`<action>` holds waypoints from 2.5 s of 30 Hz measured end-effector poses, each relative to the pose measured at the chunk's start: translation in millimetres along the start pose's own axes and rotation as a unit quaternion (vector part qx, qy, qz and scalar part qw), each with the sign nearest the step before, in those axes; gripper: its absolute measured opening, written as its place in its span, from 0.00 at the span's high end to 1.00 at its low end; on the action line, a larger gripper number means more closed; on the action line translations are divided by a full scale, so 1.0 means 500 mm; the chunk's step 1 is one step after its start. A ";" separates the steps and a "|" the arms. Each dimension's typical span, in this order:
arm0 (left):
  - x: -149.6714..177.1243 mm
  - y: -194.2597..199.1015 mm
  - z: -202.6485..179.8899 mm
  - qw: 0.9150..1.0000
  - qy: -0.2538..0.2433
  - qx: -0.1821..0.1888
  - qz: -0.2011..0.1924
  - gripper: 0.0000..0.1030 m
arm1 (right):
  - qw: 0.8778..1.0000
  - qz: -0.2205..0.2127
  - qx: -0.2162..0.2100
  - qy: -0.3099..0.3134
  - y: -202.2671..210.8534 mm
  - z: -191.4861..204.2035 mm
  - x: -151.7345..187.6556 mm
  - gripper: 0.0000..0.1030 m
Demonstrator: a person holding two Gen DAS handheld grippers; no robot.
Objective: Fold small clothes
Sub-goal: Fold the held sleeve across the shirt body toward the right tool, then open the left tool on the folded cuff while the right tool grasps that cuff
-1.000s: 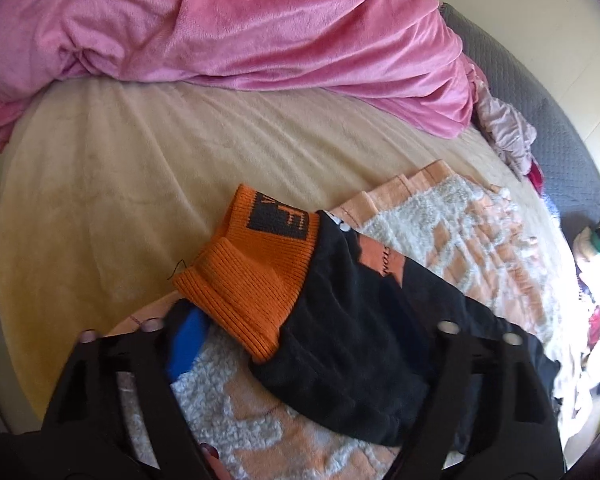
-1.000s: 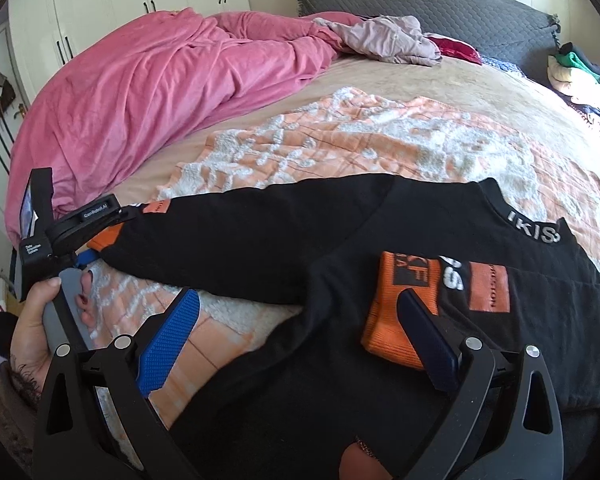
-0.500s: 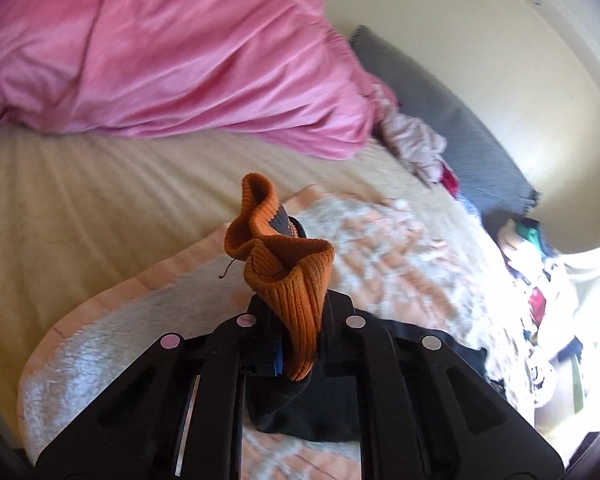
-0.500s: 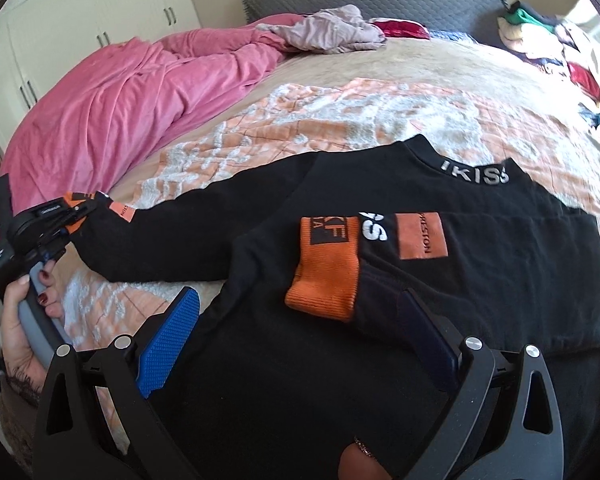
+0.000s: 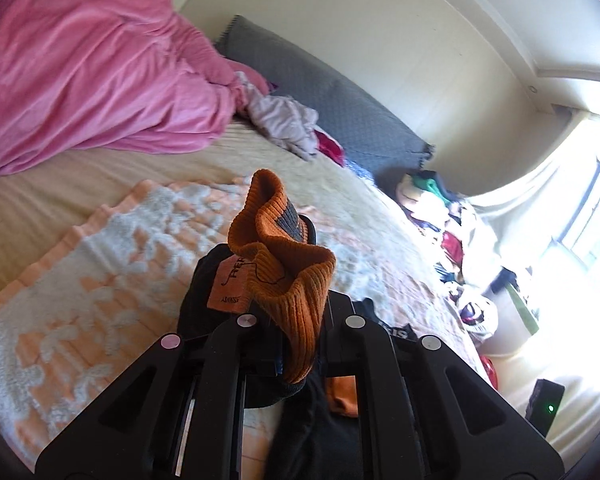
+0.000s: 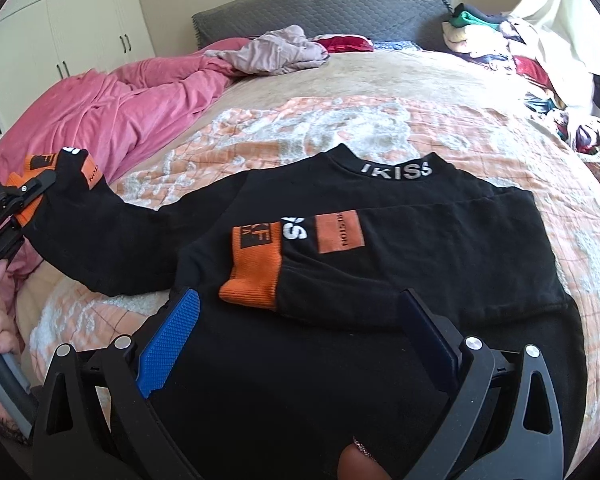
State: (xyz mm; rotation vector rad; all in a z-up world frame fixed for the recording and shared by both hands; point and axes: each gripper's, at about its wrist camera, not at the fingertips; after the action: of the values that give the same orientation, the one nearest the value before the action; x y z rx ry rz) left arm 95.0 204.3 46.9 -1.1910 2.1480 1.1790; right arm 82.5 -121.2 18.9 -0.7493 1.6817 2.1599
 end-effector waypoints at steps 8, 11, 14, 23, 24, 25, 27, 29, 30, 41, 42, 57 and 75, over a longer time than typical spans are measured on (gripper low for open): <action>0.020 -0.032 -0.036 0.998 -0.018 0.052 0.038 0.95 | 0.999 -0.012 0.011 -0.042 0.033 -0.054 0.016 0.04; 0.033 -0.048 -0.054 0.996 -0.028 0.061 0.054 0.95 | 0.998 -0.016 0.016 -0.058 0.045 -0.078 0.023 0.04; 0.045 -0.065 -0.073 0.994 -0.040 0.072 0.070 0.95 | 0.997 -0.019 0.019 -0.074 0.054 -0.100 0.029 0.04; 0.087 -0.110 -0.123 0.985 -0.070 0.100 0.119 0.95 | 0.994 -0.026 0.050 -0.097 0.071 -0.141 0.050 0.04; 0.093 -0.115 -0.126 0.984 -0.073 0.102 0.126 0.95 | 0.993 -0.026 0.051 -0.100 0.073 -0.145 0.052 0.04; 0.099 -0.122 -0.130 0.983 -0.076 0.103 0.134 0.95 | 0.993 -0.027 0.052 -0.102 0.074 -0.149 0.052 0.04; 0.108 -0.133 -0.136 0.981 -0.081 0.104 0.145 0.95 | 0.992 -0.028 0.056 -0.106 0.079 -0.158 0.054 0.04; 0.119 -0.145 -0.140 0.978 -0.086 0.106 0.159 0.95 | 0.992 -0.030 0.058 -0.112 0.083 -0.168 0.055 0.04; 0.122 -0.147 -0.143 0.977 -0.087 0.107 0.163 0.95 | 0.991 -0.031 0.059 -0.115 0.085 -0.172 0.056 0.04; 0.169 -0.192 -0.173 0.961 -0.111 0.123 0.222 0.82 | 0.988 -0.033 0.057 -0.139 0.093 -0.200 0.060 0.04; 0.170 -0.192 -0.174 0.960 -0.114 0.121 0.225 0.77 | 0.988 -0.032 0.055 -0.141 0.092 -0.201 0.061 0.04; 0.128 -0.171 -0.140 0.970 -0.145 0.012 0.195 0.25 | 0.994 0.031 -0.023 -0.102 -0.002 -0.111 0.065 0.05; 0.081 -0.163 -0.054 0.980 -0.083 -0.044 0.176 0.09 | 0.996 0.039 -0.076 -0.040 -0.066 -0.016 0.041 0.83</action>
State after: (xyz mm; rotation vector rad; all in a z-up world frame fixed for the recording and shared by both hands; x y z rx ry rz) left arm 142.3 139.9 -4.6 -0.7301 2.2559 1.4754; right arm 84.8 -121.5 -20.5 -0.6369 1.5451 2.3599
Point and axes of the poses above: each gripper's, at about its wrist camera, not at the fingertips, and y roughly against the way its jaws point, z to its left, x to its underside, and after that the axes turned 8 degrees about z, right-handed
